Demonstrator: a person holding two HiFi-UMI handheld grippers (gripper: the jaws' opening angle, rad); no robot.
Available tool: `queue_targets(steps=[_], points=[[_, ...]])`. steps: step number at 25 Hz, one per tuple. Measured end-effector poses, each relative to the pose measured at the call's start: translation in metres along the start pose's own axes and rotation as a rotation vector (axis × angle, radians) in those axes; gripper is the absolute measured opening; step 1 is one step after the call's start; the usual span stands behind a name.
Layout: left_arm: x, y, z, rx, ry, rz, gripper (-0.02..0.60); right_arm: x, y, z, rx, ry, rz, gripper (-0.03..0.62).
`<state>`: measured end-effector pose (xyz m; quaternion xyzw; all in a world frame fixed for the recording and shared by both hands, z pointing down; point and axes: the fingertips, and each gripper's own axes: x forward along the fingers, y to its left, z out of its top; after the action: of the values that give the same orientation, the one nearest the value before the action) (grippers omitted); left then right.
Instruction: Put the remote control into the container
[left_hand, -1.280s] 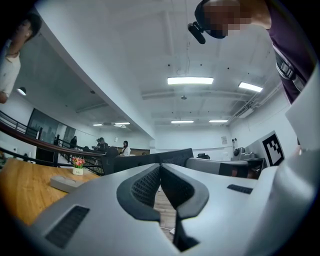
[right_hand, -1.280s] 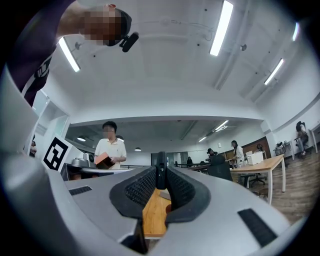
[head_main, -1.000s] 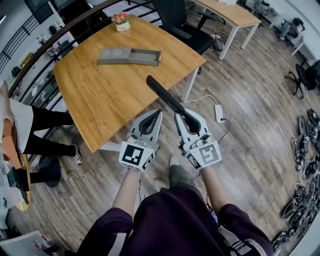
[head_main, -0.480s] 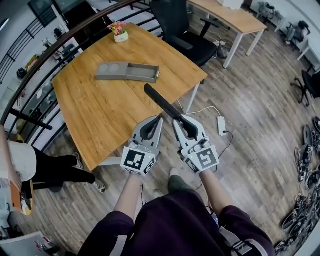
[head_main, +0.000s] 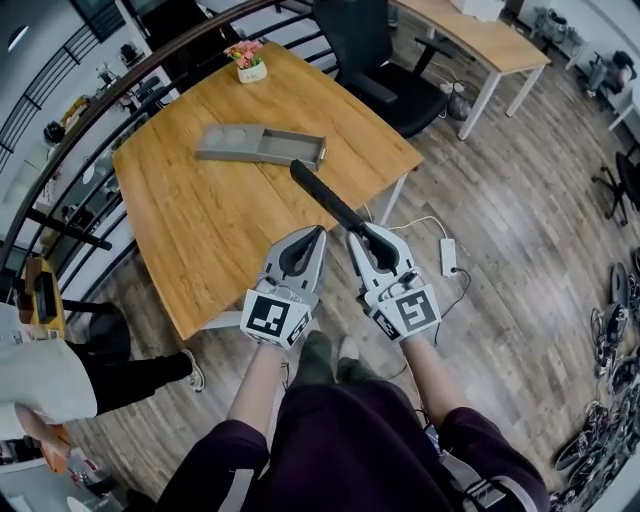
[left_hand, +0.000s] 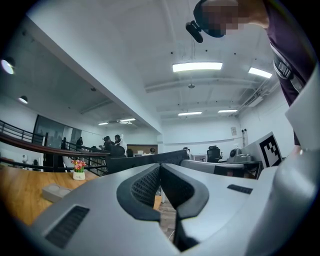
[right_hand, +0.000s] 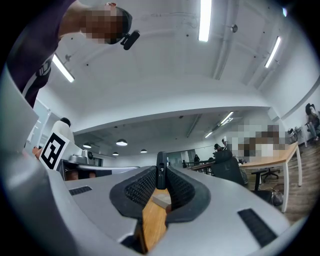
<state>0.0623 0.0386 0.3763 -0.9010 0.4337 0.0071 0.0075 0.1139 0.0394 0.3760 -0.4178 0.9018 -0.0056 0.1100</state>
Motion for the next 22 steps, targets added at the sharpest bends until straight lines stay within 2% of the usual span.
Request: queue_targets(steps=[12,22], points=[[0.038,0.063,-0.021,-0.003,0.001,0.03,0.012,0.057,-0.03,-0.029,0.001,0.018,-0.001,0.078],[0.089,0.132,-0.042,-0.003,0.007,0.011,0.012,0.126,-0.068,-0.06,0.018,0.042,-0.029,0.078]])
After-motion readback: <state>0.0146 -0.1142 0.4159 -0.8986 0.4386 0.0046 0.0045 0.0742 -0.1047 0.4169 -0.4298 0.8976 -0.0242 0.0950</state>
